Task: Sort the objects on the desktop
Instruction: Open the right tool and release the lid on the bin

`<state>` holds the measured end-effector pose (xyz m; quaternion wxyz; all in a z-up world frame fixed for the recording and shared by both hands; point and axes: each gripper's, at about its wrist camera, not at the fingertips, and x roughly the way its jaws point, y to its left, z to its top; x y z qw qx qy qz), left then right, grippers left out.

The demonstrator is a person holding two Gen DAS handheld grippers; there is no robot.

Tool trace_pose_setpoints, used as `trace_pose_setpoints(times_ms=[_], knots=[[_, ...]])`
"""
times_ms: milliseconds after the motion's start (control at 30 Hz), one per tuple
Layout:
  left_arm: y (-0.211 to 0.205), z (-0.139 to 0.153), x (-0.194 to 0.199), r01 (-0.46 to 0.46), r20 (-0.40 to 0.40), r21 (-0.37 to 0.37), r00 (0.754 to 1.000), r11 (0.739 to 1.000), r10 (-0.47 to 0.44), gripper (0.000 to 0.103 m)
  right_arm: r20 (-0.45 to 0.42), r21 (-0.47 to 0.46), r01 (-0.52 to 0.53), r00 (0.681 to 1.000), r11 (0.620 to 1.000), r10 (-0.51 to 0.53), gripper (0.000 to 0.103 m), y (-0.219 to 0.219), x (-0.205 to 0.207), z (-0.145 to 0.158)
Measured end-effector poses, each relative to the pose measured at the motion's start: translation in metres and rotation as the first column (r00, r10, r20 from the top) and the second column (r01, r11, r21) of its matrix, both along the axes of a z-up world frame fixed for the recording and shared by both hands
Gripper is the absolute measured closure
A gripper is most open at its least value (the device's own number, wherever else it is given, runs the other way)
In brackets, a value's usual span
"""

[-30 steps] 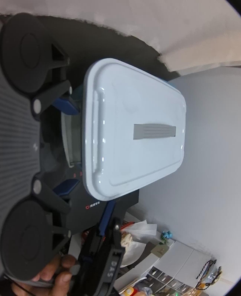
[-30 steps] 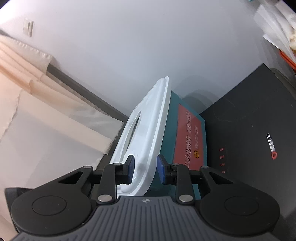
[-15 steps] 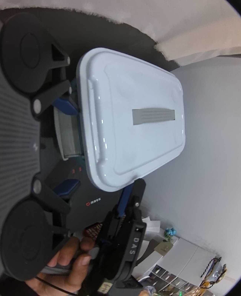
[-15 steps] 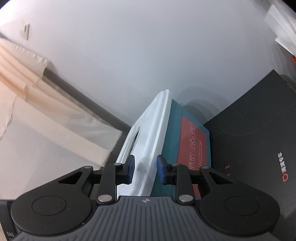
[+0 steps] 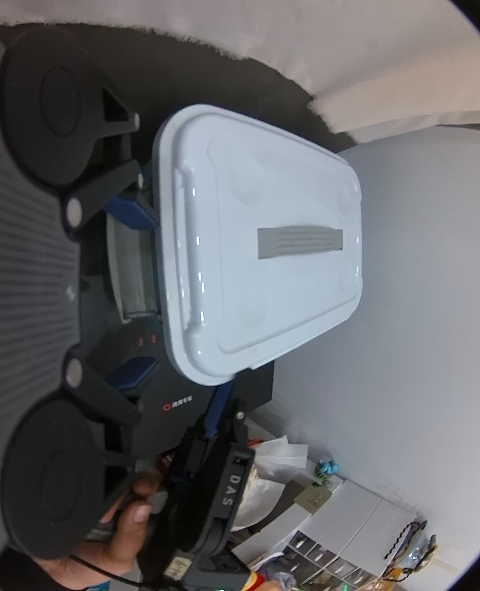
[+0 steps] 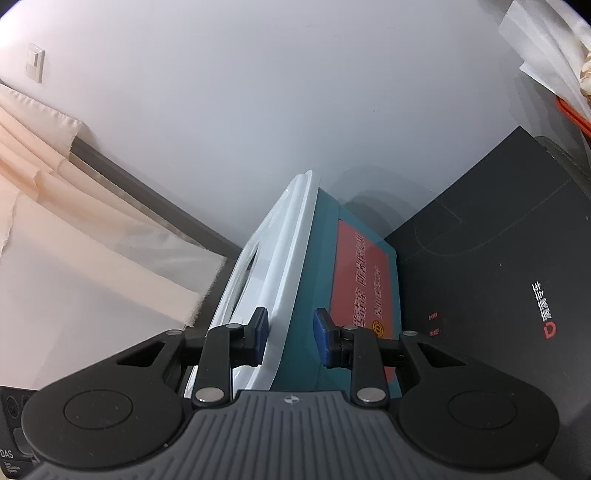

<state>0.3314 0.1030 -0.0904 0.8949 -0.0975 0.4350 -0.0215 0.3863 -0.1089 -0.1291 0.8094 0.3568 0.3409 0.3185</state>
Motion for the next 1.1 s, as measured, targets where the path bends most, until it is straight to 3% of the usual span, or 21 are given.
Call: trace_pose_setpoints(times_ms=[300, 500, 733, 833, 1100], knots=[[-0.007, 0.028, -0.017, -0.008, 0.029, 0.035, 1.0, 0.999, 0.007, 0.024, 0.028, -0.054, -0.027, 0.999, 0.998, 0.029, 0.072, -0.008, -0.025, 0.01], [-0.003, 0.055, -0.051, -0.021, 0.062, 0.049, 0.998, 0.999, 0.018, 0.021, 0.089, -0.096, -0.035, 0.995, 0.995, 0.043, 0.065, -0.023, -0.047, 0.025], [0.008, 0.086, -0.101, -0.03, 0.113, 0.025, 0.993, 0.999, 0.027, 0.019, 0.156, -0.135, -0.028, 0.987, 0.99, 0.049, 0.053, -0.042, -0.08, 0.042], [0.001, 0.092, -0.114, -0.026, 0.131, 0.017, 0.991, 1.0, 0.024, 0.018, 0.181, -0.147, -0.034, 0.982, 0.989, 0.06, 0.04, -0.048, -0.094, 0.05], [-0.01, 0.097, -0.149, -0.029, 0.166, -0.022, 0.986, 0.999, 0.032, 0.017, 0.201, -0.179, -0.023, 0.978, 0.984, 0.059, 0.029, -0.067, -0.127, 0.063]])
